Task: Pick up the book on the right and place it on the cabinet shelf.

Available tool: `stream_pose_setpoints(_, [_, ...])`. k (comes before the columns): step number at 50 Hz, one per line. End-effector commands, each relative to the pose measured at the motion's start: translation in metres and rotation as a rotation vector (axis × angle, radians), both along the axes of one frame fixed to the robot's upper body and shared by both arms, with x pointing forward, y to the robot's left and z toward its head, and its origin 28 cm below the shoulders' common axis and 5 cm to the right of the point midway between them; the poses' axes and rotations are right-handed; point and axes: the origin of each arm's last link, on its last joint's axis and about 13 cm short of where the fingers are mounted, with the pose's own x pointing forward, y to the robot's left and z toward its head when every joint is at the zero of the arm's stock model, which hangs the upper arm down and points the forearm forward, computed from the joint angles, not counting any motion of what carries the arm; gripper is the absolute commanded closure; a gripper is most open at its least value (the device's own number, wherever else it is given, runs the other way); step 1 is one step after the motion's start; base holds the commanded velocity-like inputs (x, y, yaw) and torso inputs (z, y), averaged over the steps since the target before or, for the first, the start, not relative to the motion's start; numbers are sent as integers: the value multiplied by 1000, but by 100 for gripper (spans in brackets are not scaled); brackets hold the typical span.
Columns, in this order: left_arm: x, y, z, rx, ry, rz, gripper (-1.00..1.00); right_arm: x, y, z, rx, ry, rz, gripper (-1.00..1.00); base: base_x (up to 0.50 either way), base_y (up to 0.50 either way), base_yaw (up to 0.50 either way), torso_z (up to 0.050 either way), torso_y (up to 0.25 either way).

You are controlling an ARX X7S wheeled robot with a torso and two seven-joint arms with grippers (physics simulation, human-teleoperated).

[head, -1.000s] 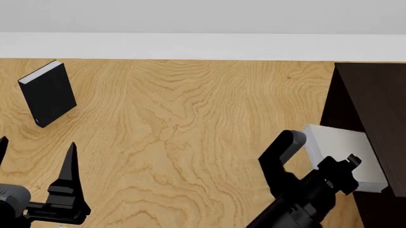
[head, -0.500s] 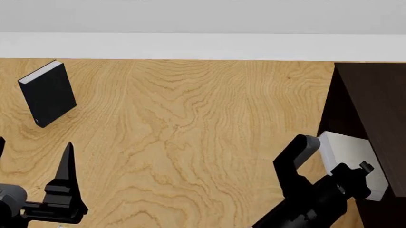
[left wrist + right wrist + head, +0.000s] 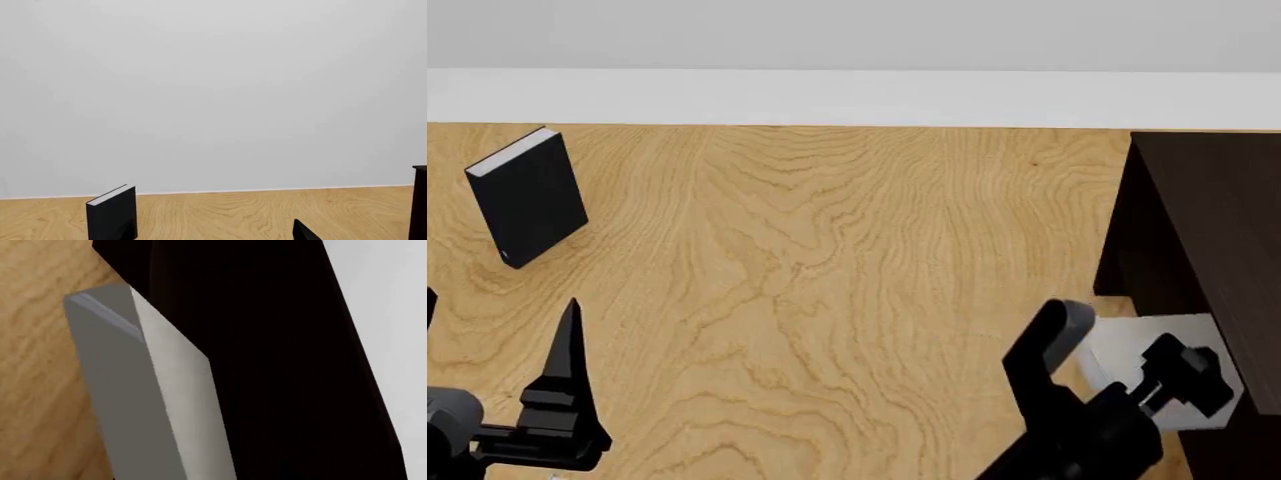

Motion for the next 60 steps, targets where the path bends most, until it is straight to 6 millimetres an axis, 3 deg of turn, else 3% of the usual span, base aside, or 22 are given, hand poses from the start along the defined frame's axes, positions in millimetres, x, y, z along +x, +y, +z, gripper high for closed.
stream_pose_setpoints(1, [-1,0,1,1,-3,0,-100,0,-5,2,-92,10,29,-100,0,0,0,0,0])
stream_pose_setpoints(23, [-2,0,2,-2,-10,4,-100,2,11,0,-51,24,123,-100,0,0,0,0,1])
stream_pose_setpoints(60, [-5,1,3,-4,-15,7,-100,-17,26,3,-7,21,230,-100,0,0,0,0,1])
